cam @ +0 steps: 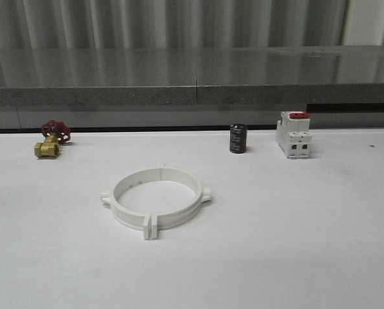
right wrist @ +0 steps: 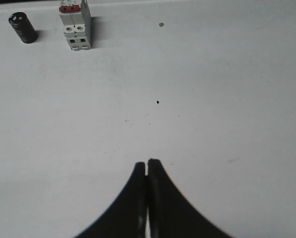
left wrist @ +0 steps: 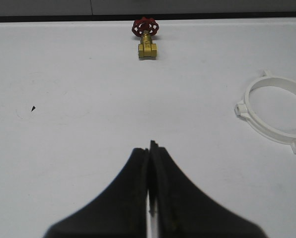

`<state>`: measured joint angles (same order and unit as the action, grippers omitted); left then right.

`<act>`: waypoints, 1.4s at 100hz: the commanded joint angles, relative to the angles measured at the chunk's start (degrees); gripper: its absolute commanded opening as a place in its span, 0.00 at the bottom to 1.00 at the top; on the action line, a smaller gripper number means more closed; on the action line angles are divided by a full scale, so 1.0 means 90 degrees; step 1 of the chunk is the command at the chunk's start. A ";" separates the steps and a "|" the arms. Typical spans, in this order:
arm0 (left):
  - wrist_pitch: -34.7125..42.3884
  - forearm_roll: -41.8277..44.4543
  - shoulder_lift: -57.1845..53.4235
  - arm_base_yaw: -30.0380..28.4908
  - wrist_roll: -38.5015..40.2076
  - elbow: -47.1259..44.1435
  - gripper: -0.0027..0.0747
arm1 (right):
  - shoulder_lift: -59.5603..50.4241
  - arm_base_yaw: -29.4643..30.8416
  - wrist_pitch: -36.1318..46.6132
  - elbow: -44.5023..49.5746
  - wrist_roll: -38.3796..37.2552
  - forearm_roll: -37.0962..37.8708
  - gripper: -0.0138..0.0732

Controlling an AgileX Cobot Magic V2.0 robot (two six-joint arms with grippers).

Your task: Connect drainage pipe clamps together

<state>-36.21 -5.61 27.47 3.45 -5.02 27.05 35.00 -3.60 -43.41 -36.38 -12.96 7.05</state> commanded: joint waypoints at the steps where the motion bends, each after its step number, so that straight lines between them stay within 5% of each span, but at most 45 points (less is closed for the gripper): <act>1: 0.0434 -0.0086 0.0009 -0.0019 0.0002 0.0155 0.01 | -0.0004 0.0021 0.0389 -0.0141 0.0069 0.0124 0.08; 19: 0.0434 -0.0086 0.0009 -0.0019 0.0002 0.0155 0.01 | -0.0266 0.0021 0.0907 0.0278 0.0069 0.0206 0.08; 53: 0.0434 -0.0086 0.0009 -0.0019 0.0002 0.0155 0.01 | -0.1893 0.0021 0.3568 0.2140 0.0101 0.0007 0.08; 89: 0.0434 -0.0086 0.0009 -0.0019 0.0002 0.0155 0.01 | -0.3447 0.0021 0.3905 0.3283 0.0527 -0.0472 0.08; 140: 0.0434 -0.0086 0.0009 -0.0019 0.0002 0.0155 0.01 | -0.4063 0.0026 0.4906 0.4108 0.0527 -0.0484 0.08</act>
<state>-36.21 -5.61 27.47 3.45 -5.02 27.05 -0.49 -3.60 -4.99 1.56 -8.74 2.95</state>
